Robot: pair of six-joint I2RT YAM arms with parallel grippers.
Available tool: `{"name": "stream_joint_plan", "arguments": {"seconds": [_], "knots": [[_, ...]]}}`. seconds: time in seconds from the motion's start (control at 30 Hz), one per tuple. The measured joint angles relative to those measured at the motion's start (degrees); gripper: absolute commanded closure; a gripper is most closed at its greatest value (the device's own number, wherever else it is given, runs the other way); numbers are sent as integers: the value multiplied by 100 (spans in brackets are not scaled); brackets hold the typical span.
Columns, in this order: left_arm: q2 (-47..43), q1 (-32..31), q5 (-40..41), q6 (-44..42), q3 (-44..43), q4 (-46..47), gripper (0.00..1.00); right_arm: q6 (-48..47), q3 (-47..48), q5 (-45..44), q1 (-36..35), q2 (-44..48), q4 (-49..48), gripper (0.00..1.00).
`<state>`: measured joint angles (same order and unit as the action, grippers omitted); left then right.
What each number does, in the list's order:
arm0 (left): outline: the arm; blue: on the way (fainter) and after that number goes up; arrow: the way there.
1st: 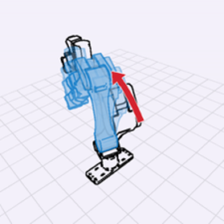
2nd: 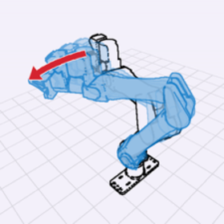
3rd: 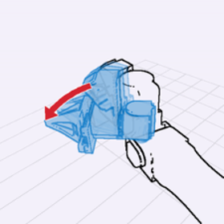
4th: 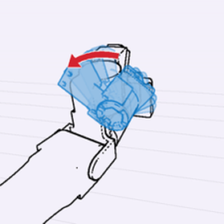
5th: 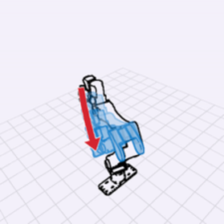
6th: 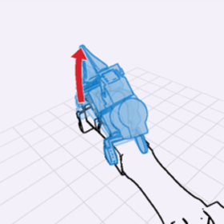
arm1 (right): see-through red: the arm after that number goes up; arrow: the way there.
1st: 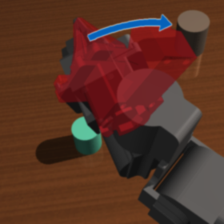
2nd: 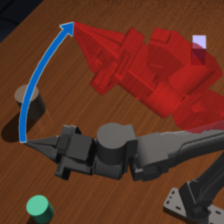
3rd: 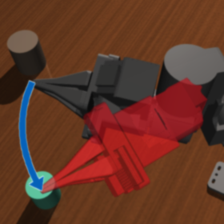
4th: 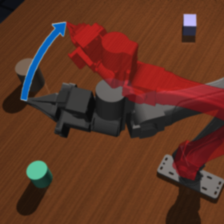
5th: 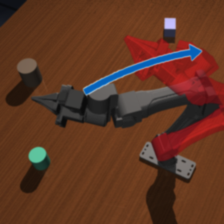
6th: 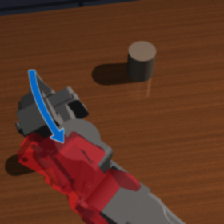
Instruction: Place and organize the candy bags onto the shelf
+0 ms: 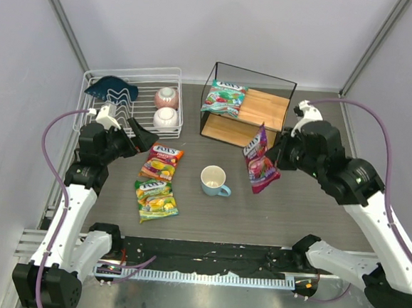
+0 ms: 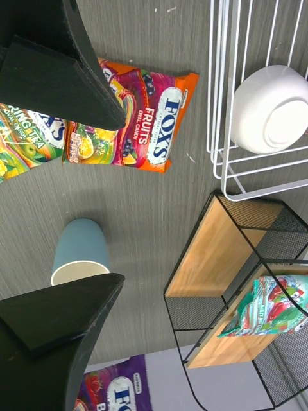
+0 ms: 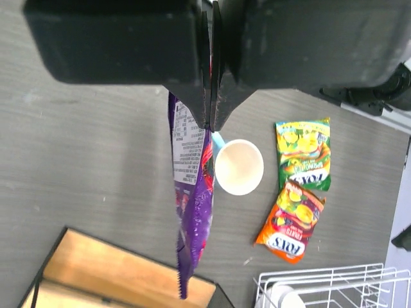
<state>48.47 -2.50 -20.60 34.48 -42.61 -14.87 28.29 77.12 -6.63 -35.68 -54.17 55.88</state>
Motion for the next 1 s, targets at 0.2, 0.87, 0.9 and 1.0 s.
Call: {"name": "stream_joint_plan", "arguments": {"seconds": [0.2, 0.87, 0.9, 1.0], "knots": [[0, 2, -9, 2, -2, 2, 0, -402, 1106, -271, 0, -1106, -195, 99], [24, 188, -372, 181, 0, 157, 0, -522, 3703, 420, 2046, -4094, -1248, 99], [33, 188, -400, 210, 0, 177, 0, -520, 3746, 498, 2085, -4214, -1283, 99], [44, 254, -485, 260, 7, 216, 0, -520, 3661, 822, 2107, -4350, -1320, 99]]}}
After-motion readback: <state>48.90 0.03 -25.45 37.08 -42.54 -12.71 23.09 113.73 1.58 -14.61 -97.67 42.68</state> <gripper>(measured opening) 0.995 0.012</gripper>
